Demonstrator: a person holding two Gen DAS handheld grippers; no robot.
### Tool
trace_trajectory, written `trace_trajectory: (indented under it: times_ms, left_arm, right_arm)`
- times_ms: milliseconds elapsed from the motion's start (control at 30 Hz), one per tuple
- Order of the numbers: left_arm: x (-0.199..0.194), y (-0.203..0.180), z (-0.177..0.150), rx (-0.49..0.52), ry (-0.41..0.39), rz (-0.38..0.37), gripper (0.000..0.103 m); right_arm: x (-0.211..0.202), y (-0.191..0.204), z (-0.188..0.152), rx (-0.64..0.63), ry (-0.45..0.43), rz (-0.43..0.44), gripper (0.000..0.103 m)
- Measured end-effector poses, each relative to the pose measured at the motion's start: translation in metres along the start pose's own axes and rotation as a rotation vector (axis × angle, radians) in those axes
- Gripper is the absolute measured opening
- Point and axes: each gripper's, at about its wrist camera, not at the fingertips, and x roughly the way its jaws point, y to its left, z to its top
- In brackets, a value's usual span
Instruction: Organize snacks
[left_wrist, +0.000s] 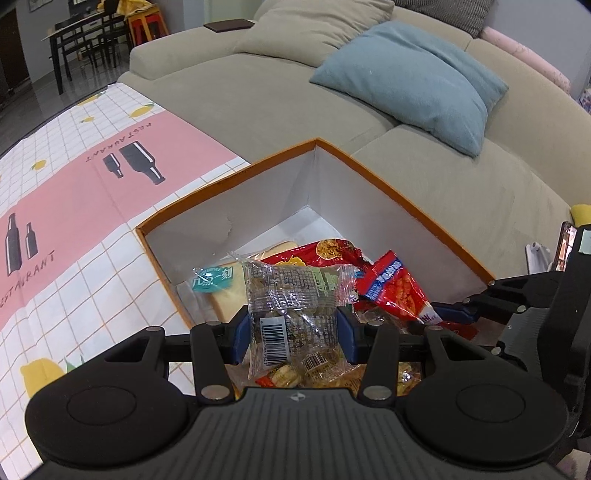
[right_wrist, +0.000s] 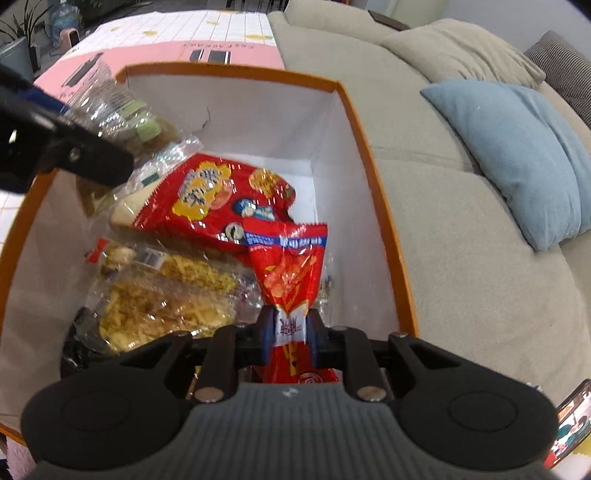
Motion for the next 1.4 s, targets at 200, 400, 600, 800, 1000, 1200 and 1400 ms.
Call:
trace_trajectory:
  times_ms: [200,400,600,800,1000,1200,1400]
  left_arm:
    - [0.015,0.002,0.007,0.026,0.021,0.000,0.053]
    - [0.030,0.003,0.022,0.051,0.023,0.000,0.053]
    - [0.050,-0.002,0.048,0.062,0.014,-0.016,0.054]
    - [0.077,-0.004,0.061,0.065,0.044,-0.032,0.054]
    - [0.087,-0.002,0.062,0.053,0.081,-0.062,0.057]
    - [0.071,0.003,0.066,0.043,0.035,-0.086,0.059]
    - [0.052,0.008,0.062,0.055,0.013,-0.046,0.059]
  right_arm:
    - [0.003,-0.004,-0.003,-0.023,0.009,0.005,0.022]
    - [-0.022,-0.007,0.009,-0.035,-0.086,-0.004,0.048]
    - [-0.022,-0.015,0.027,0.003,-0.124,0.066,0.046]
    - [-0.010,-0.012,0.037,0.016,-0.150,0.072,0.046]
    - [0.001,-0.015,0.044,0.045,-0.135,0.075,0.047]
    - [-0.002,-0.012,0.042,0.078,-0.128,0.087,0.048]
    - [-0.002,-0.006,0.044,0.083,-0.134,0.100,0.047]
